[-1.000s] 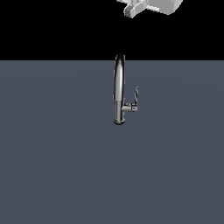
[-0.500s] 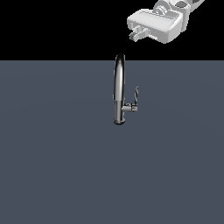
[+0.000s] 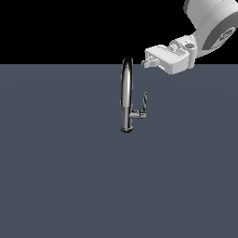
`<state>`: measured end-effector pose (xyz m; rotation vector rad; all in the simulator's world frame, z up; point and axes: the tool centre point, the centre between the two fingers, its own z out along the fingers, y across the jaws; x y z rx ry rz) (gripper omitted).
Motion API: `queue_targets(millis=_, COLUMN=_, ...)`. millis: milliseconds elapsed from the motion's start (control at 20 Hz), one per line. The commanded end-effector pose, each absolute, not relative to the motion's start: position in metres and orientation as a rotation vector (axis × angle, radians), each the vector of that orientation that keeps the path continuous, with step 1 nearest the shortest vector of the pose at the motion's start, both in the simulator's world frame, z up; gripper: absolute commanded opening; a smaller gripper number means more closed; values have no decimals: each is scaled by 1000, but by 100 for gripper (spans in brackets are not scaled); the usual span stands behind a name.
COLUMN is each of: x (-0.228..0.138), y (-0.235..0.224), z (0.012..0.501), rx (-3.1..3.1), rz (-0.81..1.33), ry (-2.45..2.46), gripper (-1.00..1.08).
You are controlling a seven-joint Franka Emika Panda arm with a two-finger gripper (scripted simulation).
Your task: Turn on the faucet by rotating a designated handle.
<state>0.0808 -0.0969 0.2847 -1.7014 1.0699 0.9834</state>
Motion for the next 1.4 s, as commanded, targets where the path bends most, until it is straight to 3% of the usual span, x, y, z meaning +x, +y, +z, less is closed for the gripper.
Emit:
queue_targets(millis=0, x=88, y=-102, z=265, rx=-1607, rz=1014, ry=1104, gripper=-100)
queue_targets(millis=650, x=104, y=-110, z=175, rx=-1202, rz=1117, ry=1231, gripper=-100)
queue_targets(millis=1350, x=98, y=-108, z=162, rx=-1145, rz=1128, ry=1245, gripper=-100)
